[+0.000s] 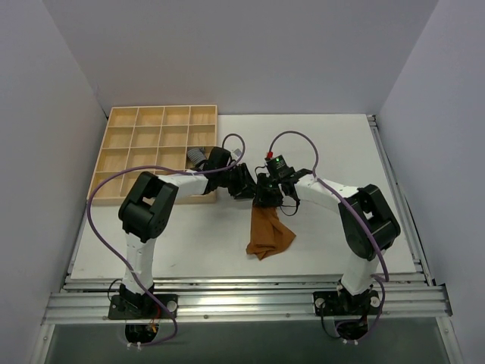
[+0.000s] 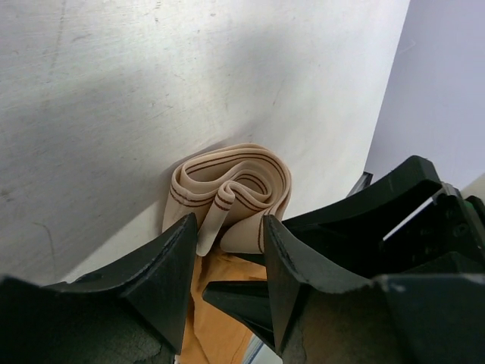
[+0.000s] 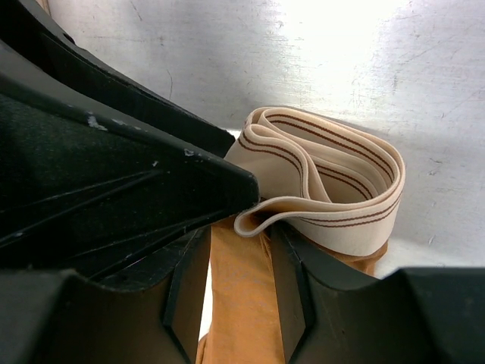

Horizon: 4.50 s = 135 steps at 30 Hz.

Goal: Roll the underwear
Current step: Fold the underwear

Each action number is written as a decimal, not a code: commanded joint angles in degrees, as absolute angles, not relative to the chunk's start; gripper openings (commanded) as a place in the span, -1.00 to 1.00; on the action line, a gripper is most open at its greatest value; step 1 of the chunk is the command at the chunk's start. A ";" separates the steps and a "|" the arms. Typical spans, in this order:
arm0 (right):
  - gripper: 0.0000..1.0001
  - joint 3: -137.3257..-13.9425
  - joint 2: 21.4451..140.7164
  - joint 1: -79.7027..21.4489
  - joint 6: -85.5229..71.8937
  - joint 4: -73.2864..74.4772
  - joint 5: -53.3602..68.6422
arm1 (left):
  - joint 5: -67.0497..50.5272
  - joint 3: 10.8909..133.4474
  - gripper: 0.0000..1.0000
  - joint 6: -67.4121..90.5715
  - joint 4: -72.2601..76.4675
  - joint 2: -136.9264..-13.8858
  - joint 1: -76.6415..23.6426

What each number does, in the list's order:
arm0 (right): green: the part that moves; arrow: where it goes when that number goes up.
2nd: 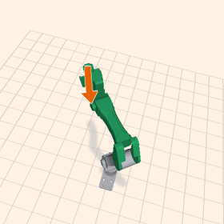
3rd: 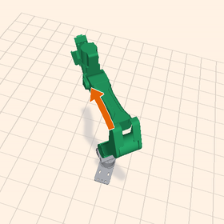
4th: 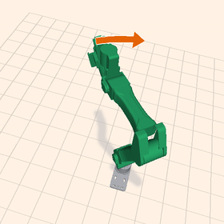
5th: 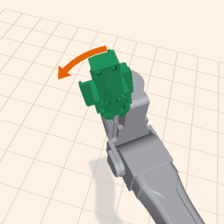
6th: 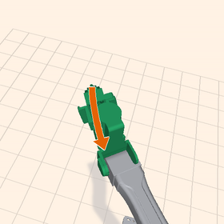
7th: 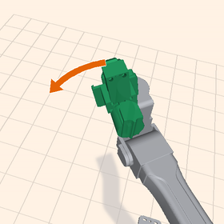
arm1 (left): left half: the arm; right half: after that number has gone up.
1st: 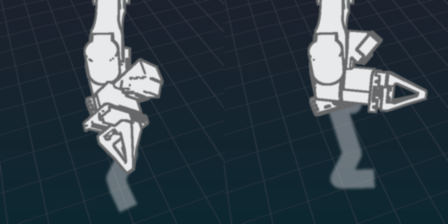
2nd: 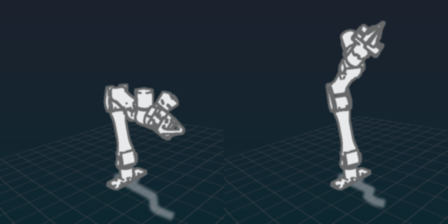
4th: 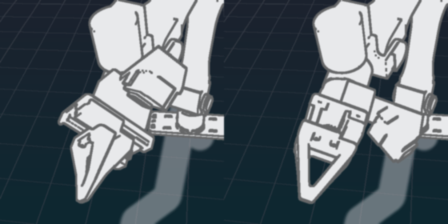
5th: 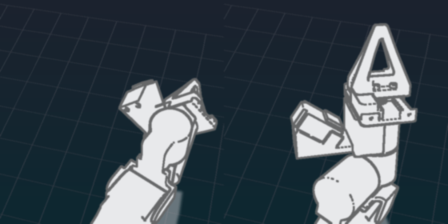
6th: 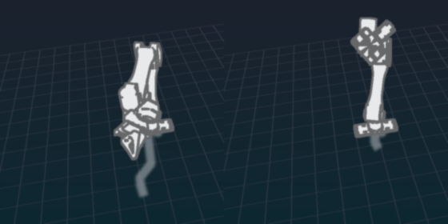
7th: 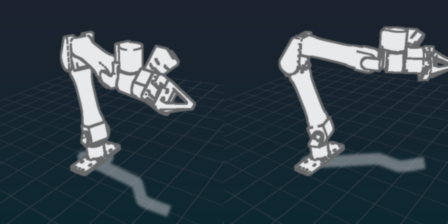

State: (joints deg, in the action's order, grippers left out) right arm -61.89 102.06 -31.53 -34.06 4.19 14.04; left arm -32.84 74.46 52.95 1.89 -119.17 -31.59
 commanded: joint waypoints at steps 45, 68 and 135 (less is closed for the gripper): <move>-0.26 -69.79 97.65 -26.72 -31.20 10.36 15.82 | -34.45 82.09 -0.22 43.95 -10.63 -125.33 -32.43; -0.22 -49.42 80.08 -19.34 -27.43 13.53 20.74 | -32.26 84.20 -0.22 44.21 -13.36 -126.30 -32.34; -0.84 -28.21 70.84 -25.49 -51.50 9.14 4.13 | -32.08 79.98 -0.24 45.18 -10.90 -125.42 -32.43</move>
State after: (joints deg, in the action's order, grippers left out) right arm -27.46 70.57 -24.97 -51.16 7.35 7.20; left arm -34.83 81.80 46.30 -9.26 -125.08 -32.18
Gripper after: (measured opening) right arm 0.110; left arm 0.379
